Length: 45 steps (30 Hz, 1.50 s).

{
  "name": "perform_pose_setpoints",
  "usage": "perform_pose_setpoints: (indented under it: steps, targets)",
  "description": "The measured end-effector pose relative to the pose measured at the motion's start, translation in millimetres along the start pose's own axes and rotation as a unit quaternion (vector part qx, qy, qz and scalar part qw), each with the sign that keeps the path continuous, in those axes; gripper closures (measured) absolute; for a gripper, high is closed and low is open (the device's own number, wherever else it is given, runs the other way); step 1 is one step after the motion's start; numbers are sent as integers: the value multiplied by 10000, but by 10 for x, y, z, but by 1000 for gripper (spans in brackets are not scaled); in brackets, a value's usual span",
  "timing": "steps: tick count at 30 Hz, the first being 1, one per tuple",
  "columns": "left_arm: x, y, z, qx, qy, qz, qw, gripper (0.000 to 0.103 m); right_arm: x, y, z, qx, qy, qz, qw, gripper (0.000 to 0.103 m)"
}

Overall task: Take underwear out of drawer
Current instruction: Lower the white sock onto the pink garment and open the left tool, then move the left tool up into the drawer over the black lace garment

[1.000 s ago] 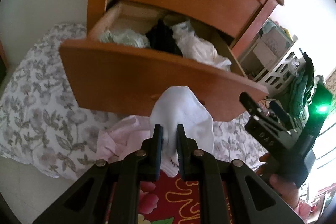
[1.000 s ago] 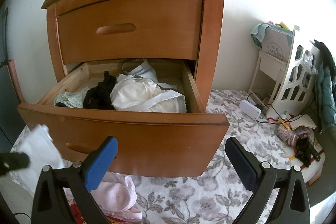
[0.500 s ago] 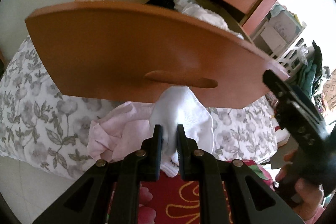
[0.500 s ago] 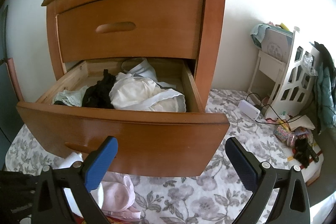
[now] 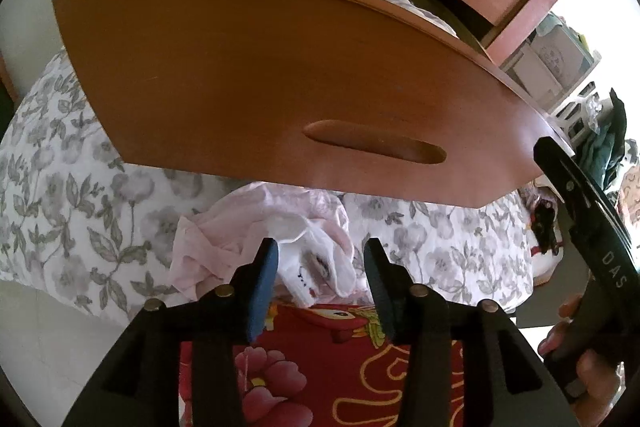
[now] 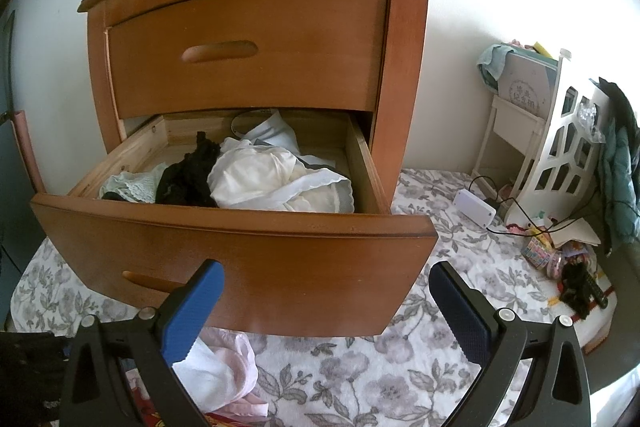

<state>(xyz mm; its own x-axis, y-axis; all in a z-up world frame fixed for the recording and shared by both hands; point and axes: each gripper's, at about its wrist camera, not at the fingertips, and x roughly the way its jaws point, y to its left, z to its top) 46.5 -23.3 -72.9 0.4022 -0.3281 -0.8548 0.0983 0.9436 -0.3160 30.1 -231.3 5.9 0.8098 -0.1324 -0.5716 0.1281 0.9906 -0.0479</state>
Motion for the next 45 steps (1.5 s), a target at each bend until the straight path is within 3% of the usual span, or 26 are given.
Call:
perform_pose_setpoints:
  steps: [3,9,10,11,13,19,27,34,45]
  targets:
    - [-21,35,7,-80,-47,61,9999,44,2,0,-2,-1,3,1,10000,0]
    - [-42,76,19,-137,-109,338,9993,42,10,0,-8,-1,15,-1,10000,0]
    - [-47,83,19,-141,-135,374,9991,36,9,-1,-10,-2,17,-2,10000,0]
    - [-55,88,20,-144,-170,400,9990,24,10,-1,-10,-1,16,-2,10000,0]
    - [-78,94,19,-133,-269,418,9987,15,10,-2,-9,1,19,-1,10000,0]
    - [-160,66,33,44,-595,515,9969,8,7,-4,-10,5,13,-7,10000,0]
    - [-403,53,83,153,-1087,490,9928,3,1,-7,-10,9,7,-8,10000,0]
    - [-665,1,145,218,-1375,117,9902,2,6,-7,-10,13,27,4,10000,0]
    - [-1043,-89,438,526,-2054,-160,9771,2,26,-8,5,28,102,35,9999,0]
